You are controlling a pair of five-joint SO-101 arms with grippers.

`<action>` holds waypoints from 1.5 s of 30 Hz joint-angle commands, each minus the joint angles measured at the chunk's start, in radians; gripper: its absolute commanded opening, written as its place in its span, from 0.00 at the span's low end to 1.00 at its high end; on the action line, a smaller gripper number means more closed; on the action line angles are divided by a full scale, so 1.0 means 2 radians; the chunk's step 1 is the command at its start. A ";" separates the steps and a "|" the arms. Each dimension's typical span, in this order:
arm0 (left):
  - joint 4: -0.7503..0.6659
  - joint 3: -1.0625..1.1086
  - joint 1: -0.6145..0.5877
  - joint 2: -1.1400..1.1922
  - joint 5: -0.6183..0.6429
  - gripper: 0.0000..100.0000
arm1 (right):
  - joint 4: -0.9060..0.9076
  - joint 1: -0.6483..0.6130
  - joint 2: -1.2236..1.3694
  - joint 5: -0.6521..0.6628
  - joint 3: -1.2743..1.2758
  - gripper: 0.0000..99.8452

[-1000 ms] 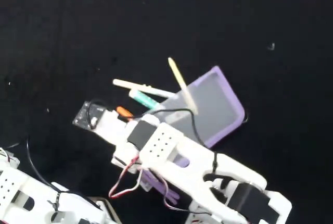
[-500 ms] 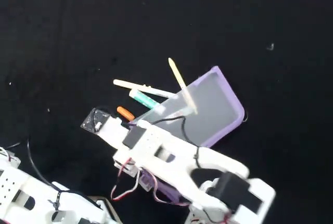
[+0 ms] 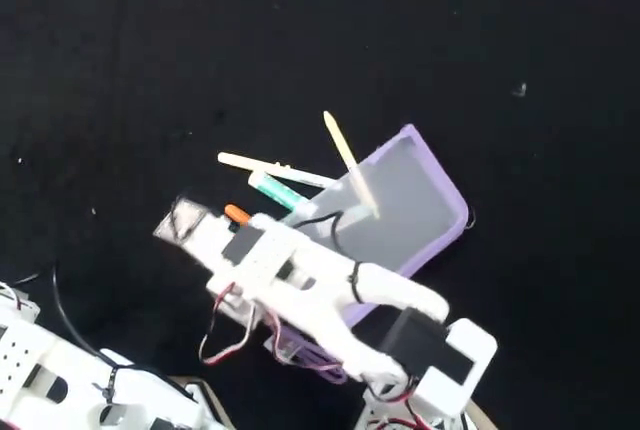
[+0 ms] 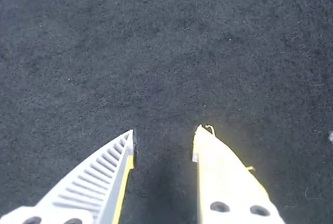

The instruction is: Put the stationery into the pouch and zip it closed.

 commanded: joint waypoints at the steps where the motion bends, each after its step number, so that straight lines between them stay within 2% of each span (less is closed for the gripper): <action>1: -0.010 0.000 0.000 -0.007 -0.004 0.19 | 0.007 0.064 0.000 0.025 -0.026 0.01; 5: -0.010 0.000 0.000 -0.007 -0.004 0.19 | 0.011 0.098 -0.009 0.049 -0.033 0.01; 9: -0.010 0.000 0.000 -0.007 -0.004 0.19 | 0.061 0.143 -0.055 0.094 -0.075 0.01; 17: -0.019 0.010 0.000 -0.007 -0.004 0.19 | 0.160 0.255 -0.135 0.186 -0.235 0.01; 22: -0.034 0.019 0.000 -0.007 -0.004 0.19 | 0.213 0.293 -0.110 0.237 -0.364 0.01; 27: -0.032 0.020 0.000 -0.007 -0.004 0.19 | 0.214 0.325 -0.036 0.277 -0.471 0.01; 32: -0.031 0.020 0.000 -0.007 -0.004 0.19 | 0.231 0.317 0.062 0.296 -0.589 0.01; 40: -0.032 0.020 0.000 -0.007 -0.004 0.19 | 0.322 0.219 0.174 0.293 -0.776 0.01; 45: -0.032 0.020 0.000 -0.007 -0.004 0.19 | 0.334 0.195 0.181 0.234 -0.794 0.01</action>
